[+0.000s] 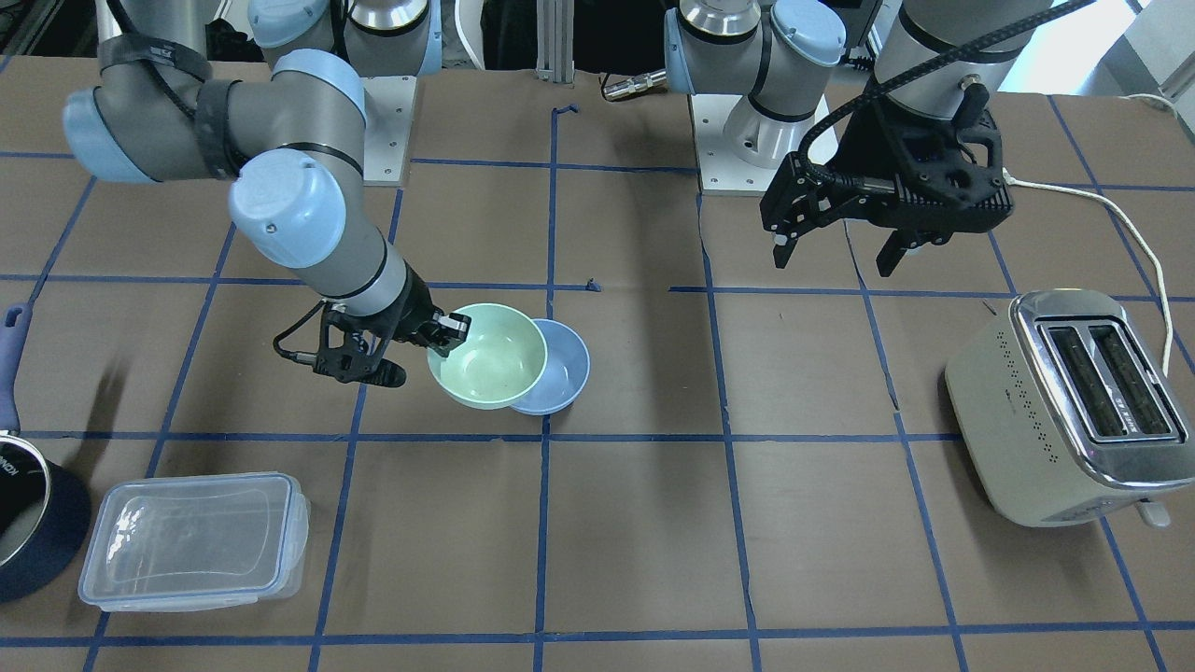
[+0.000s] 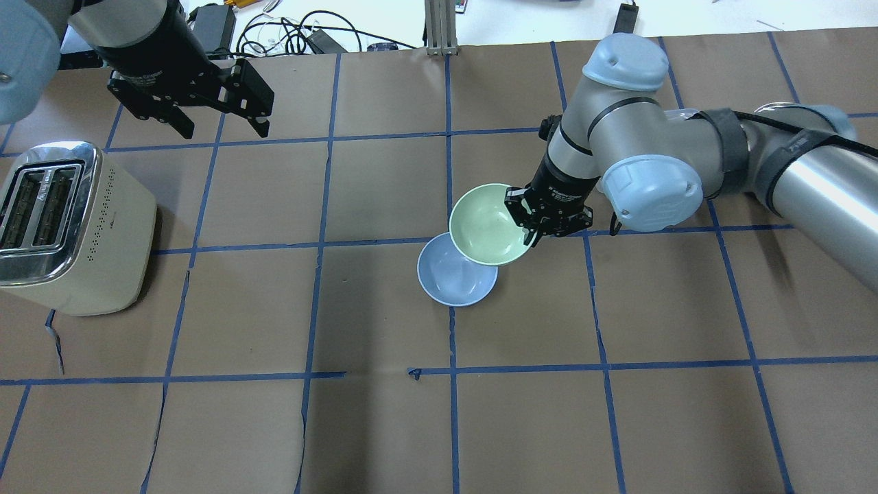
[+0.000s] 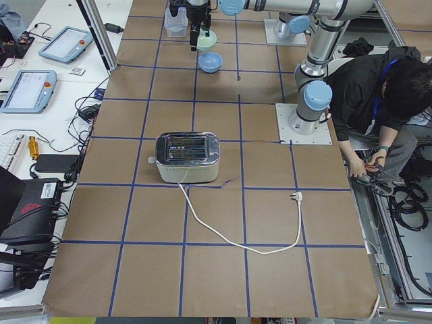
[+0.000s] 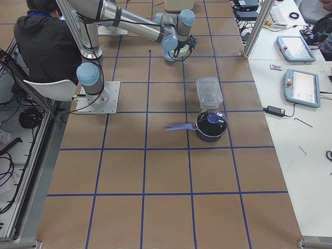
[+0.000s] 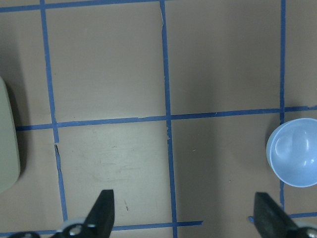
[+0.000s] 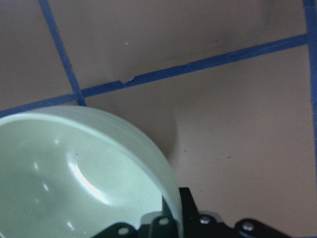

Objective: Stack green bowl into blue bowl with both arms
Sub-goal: 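Lower green bowl into blue bowl with right gripper while left arm withdraws, then open the right gripper to release the green bowl inside the blue bowl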

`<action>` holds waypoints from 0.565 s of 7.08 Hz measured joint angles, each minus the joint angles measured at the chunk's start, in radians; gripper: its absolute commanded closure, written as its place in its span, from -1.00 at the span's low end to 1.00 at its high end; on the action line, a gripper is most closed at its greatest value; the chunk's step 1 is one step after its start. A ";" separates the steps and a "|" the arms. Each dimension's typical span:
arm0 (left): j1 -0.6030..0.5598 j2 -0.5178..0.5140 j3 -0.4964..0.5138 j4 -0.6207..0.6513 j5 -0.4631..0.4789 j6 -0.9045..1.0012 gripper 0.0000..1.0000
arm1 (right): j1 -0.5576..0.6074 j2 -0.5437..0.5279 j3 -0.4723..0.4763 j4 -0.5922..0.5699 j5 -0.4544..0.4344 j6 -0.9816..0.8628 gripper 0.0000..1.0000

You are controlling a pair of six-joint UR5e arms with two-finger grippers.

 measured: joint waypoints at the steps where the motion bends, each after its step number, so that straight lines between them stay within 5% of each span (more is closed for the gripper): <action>1: 0.000 0.000 -0.005 0.031 -0.003 -0.012 -1.00 | 0.026 0.011 0.002 -0.006 0.025 0.008 1.00; 3: -0.003 0.007 -0.012 0.050 0.001 -0.022 -1.00 | 0.046 0.023 0.017 -0.012 0.041 0.012 0.99; 4: -0.004 0.010 -0.016 0.051 0.001 -0.024 -1.00 | 0.047 0.025 0.028 -0.017 0.043 0.011 0.55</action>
